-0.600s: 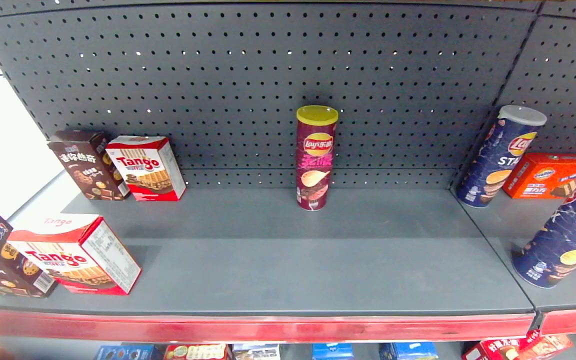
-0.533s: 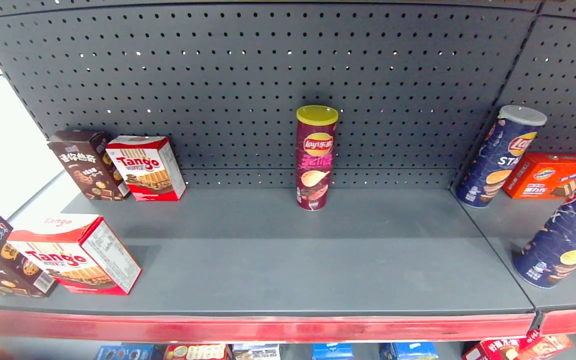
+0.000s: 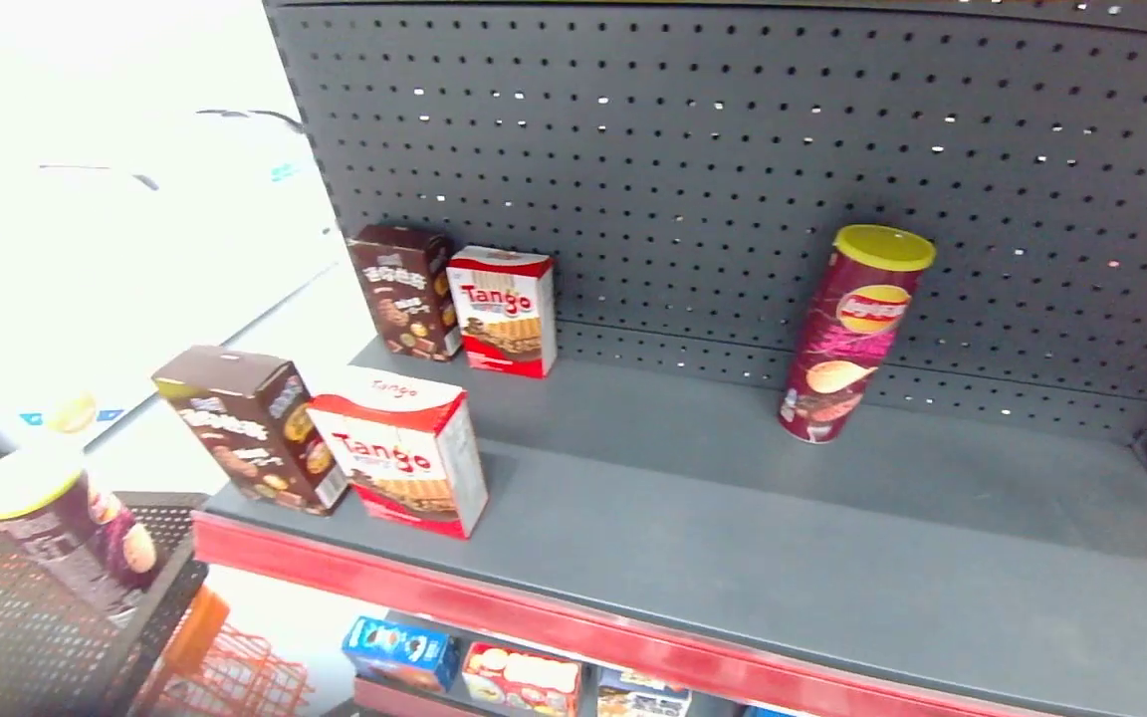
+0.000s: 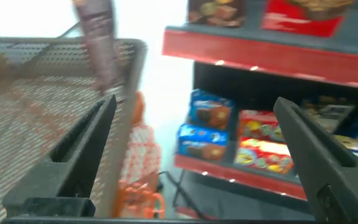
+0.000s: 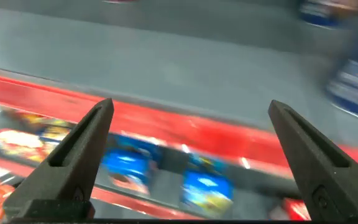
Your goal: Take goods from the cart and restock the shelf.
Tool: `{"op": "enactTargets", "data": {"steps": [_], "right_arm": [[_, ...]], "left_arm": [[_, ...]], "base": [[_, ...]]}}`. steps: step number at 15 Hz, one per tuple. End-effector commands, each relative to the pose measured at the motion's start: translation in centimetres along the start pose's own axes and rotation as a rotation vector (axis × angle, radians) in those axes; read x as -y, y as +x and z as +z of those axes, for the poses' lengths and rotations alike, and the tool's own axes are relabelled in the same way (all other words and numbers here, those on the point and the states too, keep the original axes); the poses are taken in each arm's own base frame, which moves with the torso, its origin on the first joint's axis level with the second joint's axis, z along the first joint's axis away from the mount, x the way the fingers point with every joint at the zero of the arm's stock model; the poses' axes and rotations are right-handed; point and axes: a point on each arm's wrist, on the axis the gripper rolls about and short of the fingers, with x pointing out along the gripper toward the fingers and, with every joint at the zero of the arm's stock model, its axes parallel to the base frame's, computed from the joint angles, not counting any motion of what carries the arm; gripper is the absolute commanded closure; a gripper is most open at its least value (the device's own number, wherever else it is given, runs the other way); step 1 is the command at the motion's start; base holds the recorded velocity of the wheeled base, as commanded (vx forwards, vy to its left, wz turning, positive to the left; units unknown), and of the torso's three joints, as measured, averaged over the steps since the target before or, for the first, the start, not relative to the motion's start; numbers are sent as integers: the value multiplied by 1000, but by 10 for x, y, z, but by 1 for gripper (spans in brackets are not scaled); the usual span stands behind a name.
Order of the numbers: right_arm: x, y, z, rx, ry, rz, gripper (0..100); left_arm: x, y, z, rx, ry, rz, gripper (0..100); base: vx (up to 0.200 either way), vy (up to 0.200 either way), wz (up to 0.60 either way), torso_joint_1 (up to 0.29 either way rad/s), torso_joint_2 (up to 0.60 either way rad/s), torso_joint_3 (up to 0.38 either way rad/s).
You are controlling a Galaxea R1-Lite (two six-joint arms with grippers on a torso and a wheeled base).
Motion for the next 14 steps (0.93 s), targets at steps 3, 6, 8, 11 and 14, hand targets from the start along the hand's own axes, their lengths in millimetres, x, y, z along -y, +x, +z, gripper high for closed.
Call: {"op": "enactTargets", "data": {"steps": [3,6,8,11,14], "right_arm": [[0,0,0,-1,-1,0,0],[0,0,0,-1,1,-1,0],[0,0,0,-1,1,-1,0],[0,0,0,-1,1,-1,0],[0,0,0,-1,1,-1,0]], "left_arm": [[0,0,0,-1,1,-1,0],[0,0,0,-3,0,-1,0],[0,0,0,-1,3,-5,0],[0,0,0,-1,3,-4,0],[0,0,0,-1,3,-7,0]], "base": [[0,0,600,-1,5,2],[0,0,200,-1,1,2],[0,0,0,0,0,0],[0,0,0,0,0,0],[0,0,0,0,0,0]]}}
